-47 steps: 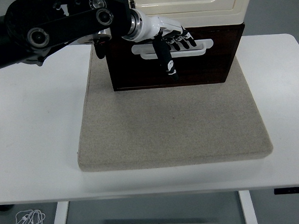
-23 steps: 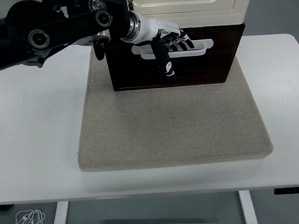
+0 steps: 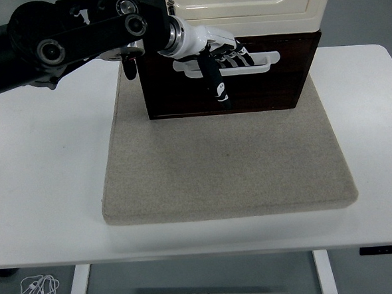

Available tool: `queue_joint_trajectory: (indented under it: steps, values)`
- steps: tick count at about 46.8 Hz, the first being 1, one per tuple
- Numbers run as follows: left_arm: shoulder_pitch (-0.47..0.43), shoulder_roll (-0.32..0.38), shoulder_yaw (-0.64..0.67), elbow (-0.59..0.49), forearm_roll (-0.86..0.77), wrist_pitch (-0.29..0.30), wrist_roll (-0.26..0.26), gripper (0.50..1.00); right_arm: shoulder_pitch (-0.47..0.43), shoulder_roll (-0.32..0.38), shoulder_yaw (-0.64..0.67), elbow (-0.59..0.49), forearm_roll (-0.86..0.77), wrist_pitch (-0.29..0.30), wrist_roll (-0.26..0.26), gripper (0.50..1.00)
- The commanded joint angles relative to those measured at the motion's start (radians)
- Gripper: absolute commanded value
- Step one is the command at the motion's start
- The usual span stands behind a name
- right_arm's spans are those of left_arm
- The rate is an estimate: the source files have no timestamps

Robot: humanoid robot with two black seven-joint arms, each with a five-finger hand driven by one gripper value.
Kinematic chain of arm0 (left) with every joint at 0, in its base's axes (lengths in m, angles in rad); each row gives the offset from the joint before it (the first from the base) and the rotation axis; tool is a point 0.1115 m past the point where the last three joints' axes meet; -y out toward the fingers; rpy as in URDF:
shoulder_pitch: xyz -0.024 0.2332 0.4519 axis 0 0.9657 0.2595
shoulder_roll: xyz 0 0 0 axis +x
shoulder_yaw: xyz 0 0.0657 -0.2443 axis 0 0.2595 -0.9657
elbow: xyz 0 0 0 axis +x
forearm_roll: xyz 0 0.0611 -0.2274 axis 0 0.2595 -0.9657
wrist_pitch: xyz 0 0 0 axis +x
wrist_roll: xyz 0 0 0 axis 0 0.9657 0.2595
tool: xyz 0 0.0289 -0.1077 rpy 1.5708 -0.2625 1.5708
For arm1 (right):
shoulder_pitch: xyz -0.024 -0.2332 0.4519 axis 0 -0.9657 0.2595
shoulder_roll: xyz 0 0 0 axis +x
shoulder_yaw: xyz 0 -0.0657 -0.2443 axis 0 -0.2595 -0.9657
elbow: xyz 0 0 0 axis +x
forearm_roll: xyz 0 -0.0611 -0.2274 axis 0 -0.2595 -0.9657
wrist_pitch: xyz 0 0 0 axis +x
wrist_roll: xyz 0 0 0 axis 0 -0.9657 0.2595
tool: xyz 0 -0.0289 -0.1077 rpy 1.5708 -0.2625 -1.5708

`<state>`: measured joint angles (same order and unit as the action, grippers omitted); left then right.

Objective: Open the drawer under the combination cabinet

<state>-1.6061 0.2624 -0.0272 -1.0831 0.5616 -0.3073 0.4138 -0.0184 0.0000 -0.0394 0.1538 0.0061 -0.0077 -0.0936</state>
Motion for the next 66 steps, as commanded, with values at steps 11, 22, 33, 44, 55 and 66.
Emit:
queue_joint_trajectory:
  steps: [11,22,33,44,55,66]
  values:
    - [0.000,0.001,-0.004,-0.012,-0.003,-0.018,0.000,1.000,0.000,0.000,0.000,0.001,0.000,0.000,0.000,0.928]
    - [0.000,0.005,-0.014,-0.015,-0.012,-0.039,0.000,1.000,0.000,0.000,-0.001,0.000,0.000,0.000,0.000,0.928]
    - [0.000,0.012,-0.034,-0.029,-0.012,-0.065,0.000,1.000,0.000,0.000,0.001,0.001,0.000,0.000,0.000,0.928]
    - [0.000,0.031,-0.034,-0.049,-0.015,-0.085,0.000,1.000,0.000,0.000,-0.001,0.000,0.000,0.000,0.000,0.928]
    - [-0.002,0.034,-0.043,-0.066,-0.020,-0.096,0.000,1.000,0.000,0.000,0.001,0.001,0.000,0.000,0.000,0.928]
    - [0.000,0.034,-0.059,-0.083,-0.022,-0.101,0.000,1.000,0.000,0.000,-0.001,0.001,0.000,0.000,0.000,0.928]
